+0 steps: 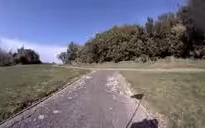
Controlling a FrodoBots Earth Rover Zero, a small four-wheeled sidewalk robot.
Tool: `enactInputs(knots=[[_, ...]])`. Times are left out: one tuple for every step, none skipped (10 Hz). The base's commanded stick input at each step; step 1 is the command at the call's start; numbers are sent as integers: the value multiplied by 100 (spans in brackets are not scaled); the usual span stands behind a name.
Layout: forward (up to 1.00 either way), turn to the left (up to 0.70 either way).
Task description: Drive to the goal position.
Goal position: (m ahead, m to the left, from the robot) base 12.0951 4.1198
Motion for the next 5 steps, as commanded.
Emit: enactInputs(knots=[[70,0],[70,0],[70,0],[70,0],[70,0]])
